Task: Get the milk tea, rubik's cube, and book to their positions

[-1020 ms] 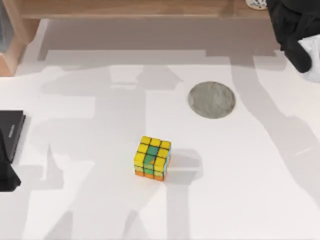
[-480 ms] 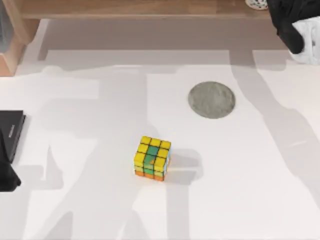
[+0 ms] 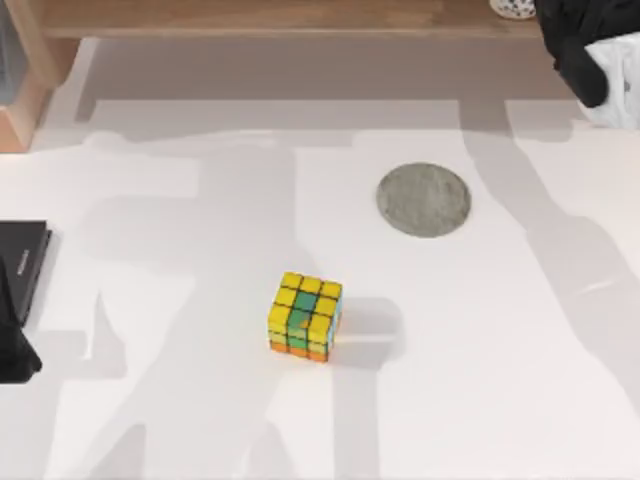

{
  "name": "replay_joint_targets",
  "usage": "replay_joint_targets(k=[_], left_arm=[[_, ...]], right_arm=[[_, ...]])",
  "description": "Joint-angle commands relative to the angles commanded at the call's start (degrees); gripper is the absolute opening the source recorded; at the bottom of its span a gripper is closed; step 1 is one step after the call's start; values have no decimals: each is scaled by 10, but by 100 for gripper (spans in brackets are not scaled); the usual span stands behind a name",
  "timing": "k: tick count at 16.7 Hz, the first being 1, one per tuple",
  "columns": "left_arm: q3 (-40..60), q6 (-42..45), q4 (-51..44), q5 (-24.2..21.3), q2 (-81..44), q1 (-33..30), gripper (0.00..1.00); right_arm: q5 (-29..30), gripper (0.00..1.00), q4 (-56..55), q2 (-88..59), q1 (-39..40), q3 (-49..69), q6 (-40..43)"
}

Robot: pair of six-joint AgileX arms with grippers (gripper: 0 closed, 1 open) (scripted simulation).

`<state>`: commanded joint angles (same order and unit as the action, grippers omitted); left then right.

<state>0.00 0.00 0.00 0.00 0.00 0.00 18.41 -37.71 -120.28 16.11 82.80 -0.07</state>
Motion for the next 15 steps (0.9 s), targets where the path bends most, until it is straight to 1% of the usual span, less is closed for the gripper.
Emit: replay_joint_targets(k=[5,6,15], left_arm=[[0,0,0,0,0,0,100],[0,0,0,0,0,0,100],[0,0,0,0,0,0,100]], right_arm=[[0,2,0,0,0,0,0],[0,0,0,0,0,0,0],[0,0,-1,3,2,-2,-1]])
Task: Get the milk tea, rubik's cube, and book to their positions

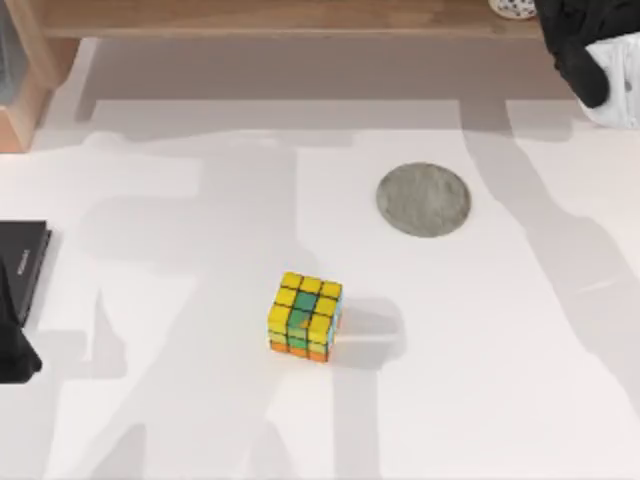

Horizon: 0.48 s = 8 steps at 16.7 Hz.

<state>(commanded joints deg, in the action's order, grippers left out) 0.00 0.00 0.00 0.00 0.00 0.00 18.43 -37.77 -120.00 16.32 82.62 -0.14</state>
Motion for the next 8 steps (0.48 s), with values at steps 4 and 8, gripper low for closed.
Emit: replay_joint_targets(k=[4,8], left_arm=[[0,0,0,0,0,0,100],[0,0,0,0,0,0,100]], right_arm=[[13,0,-13,55,10,-65,3],[30,0,-35,132,30,-174,0]])
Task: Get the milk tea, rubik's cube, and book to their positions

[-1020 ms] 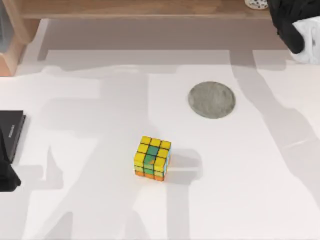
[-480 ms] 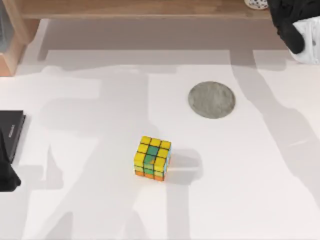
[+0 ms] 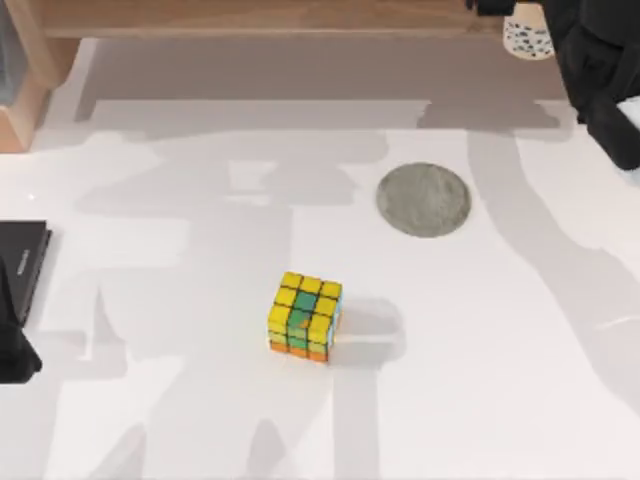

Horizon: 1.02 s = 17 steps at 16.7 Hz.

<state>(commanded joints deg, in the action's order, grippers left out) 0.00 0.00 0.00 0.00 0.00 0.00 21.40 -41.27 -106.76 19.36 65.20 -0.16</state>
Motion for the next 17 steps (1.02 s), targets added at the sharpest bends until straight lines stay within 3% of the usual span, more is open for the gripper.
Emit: replay_joint_targets(k=[8,17], left_arm=[[0,0,0,0,0,0,100],[0,0,0,0,0,0,100]], right_arm=[[10,0,-15,18,12,-27,0],[139,0,-220,-118,138,-101,-2]])
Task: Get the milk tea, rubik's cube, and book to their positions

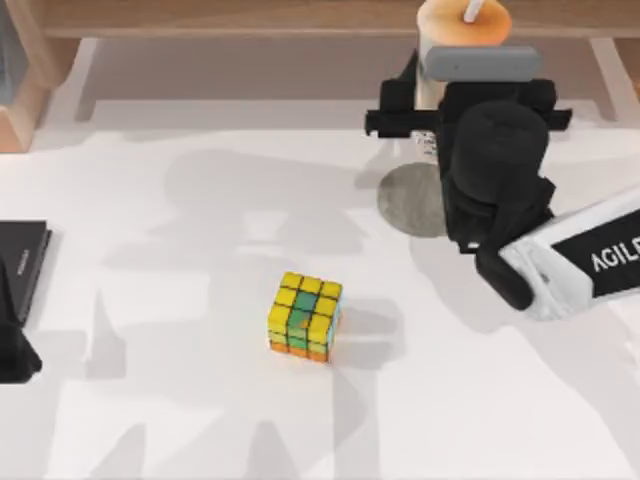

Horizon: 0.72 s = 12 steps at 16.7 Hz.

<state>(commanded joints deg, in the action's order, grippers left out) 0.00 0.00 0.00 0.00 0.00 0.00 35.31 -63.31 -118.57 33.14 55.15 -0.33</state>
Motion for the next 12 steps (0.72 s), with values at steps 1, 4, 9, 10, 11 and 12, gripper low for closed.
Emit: replay_joint_targets(k=[1,4,9,10,11,12], left_arm=[[0,0,0,0,0,0,100],[0,0,0,0,0,0,100],[0,0,0,0,0,0,100],[0,0,0,0,0,0,100],[0,0,0,0,0,0,100],[0,0,0,0,0,0,100]], right_arm=[[10,0,-15,-11,10,-6,-1],[18,0,-26,-19,19,-11,-1],[18,0,-41,-34,17,-10,-1],[18,0,-52,-44,17,-11,0],[19,0,-64,-55,18,-12,0],[19,0,-75,-65,18,-13,0]])
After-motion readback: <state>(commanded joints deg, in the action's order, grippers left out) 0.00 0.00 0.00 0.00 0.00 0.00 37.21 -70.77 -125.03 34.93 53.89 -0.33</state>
